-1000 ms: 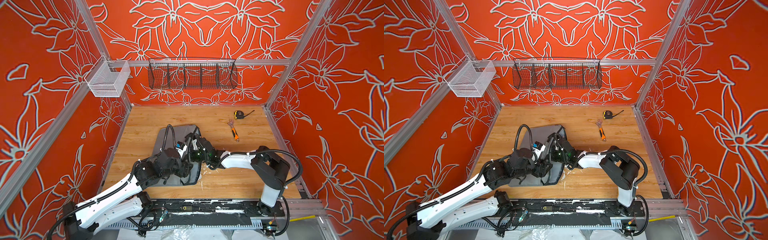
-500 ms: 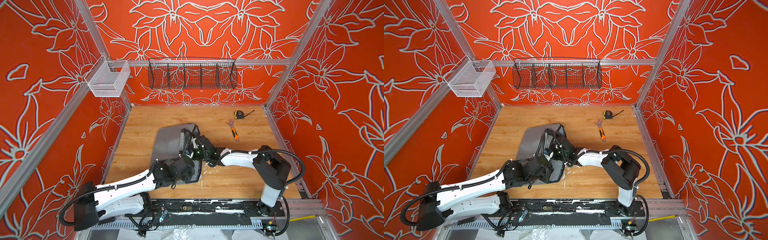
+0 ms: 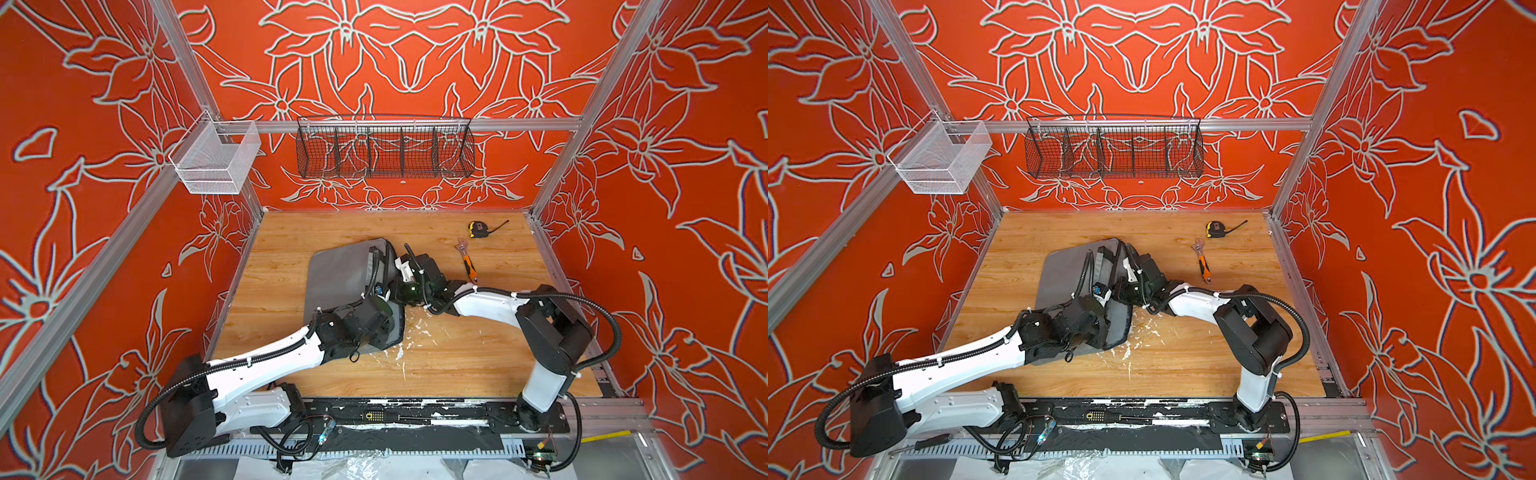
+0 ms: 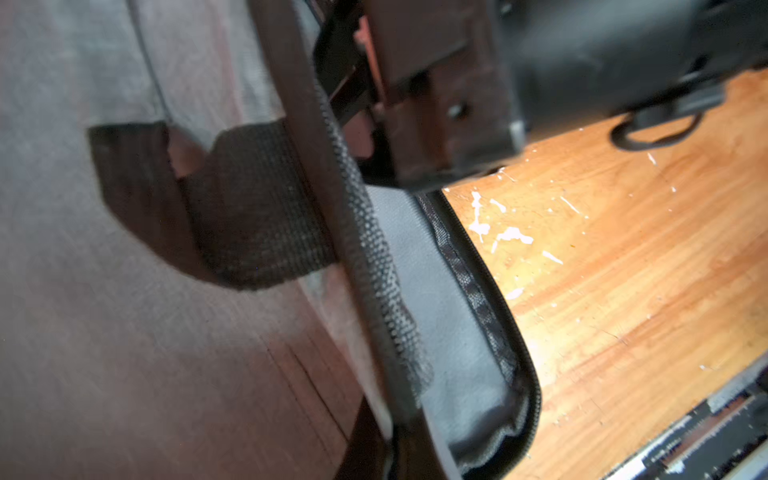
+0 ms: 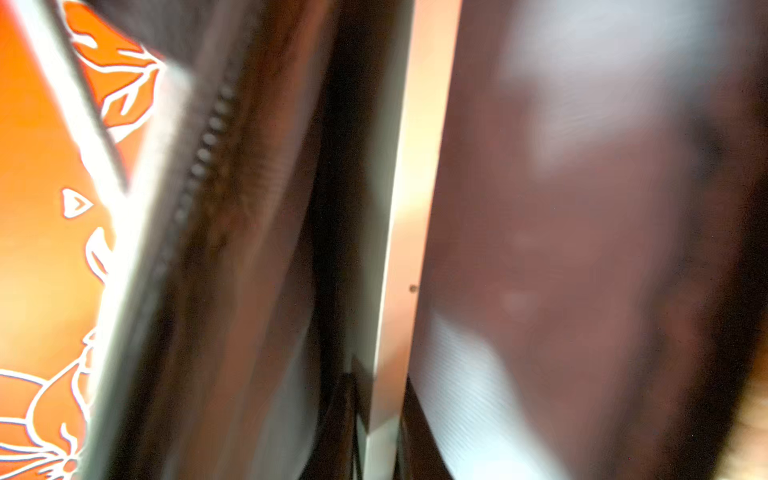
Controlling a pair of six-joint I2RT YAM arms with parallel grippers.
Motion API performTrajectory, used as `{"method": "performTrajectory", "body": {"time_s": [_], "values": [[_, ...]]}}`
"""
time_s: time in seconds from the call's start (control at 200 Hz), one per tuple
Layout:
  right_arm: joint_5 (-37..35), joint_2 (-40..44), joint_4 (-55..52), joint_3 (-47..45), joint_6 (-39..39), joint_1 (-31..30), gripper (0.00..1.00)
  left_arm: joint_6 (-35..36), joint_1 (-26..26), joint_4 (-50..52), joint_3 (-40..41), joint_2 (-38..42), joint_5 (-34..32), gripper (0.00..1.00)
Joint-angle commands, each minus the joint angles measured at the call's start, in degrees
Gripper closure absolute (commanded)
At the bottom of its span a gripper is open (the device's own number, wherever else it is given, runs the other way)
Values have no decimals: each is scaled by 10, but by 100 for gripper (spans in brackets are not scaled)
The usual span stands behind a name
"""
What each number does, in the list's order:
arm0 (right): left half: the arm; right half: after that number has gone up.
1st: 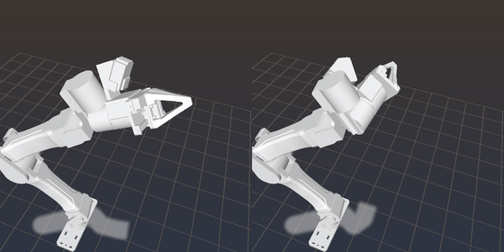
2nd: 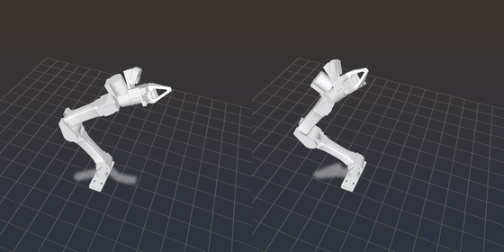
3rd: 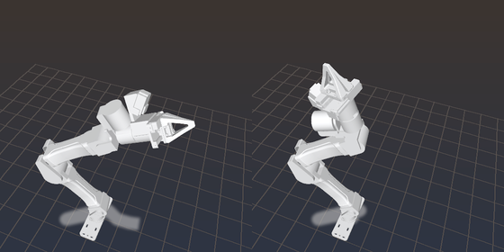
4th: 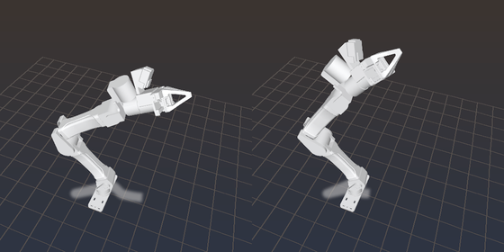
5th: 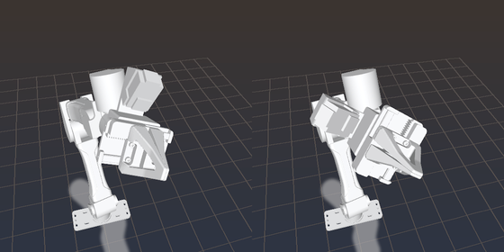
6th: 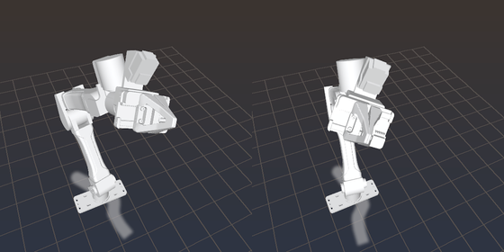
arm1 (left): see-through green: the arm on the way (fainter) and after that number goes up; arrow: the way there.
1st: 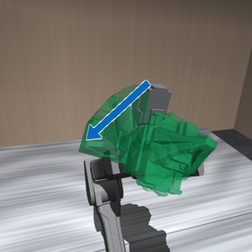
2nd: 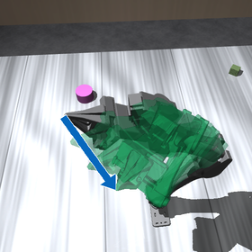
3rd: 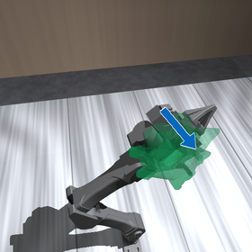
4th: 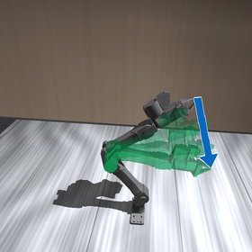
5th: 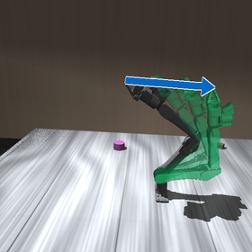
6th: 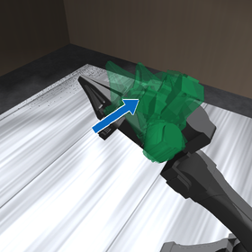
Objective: Open the zippered laptop bag and take out the laptop
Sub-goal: Take out the laptop from the zippered laptop bag.
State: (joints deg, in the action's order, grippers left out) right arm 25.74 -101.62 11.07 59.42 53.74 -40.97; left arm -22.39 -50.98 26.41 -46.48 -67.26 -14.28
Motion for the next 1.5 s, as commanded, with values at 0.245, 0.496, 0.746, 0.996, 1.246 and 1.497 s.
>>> {"method": "performTrajectory", "body": {"time_s": [0.245,0.496,0.746,0.996,1.246,1.497], "values": [[18,32,-70,-6,-106,28,100,135,45,46,0,-10,63,100],[62,3,-104,46,-113,41,100,156,45,25,10,-10,114,100],[106,-8,-162,72,-150,54,100,150,45,29,-5,-46,106,100],[88,17,-279,98,-241,77,100,146,45,25,-11,-98,130,100],[95,58,-287,63,-257,113,100,147,45,19,-11,-107,126,100],[119,79,-256,35,-247,132,100,138,45,23,-7,-95,120,100]]}}
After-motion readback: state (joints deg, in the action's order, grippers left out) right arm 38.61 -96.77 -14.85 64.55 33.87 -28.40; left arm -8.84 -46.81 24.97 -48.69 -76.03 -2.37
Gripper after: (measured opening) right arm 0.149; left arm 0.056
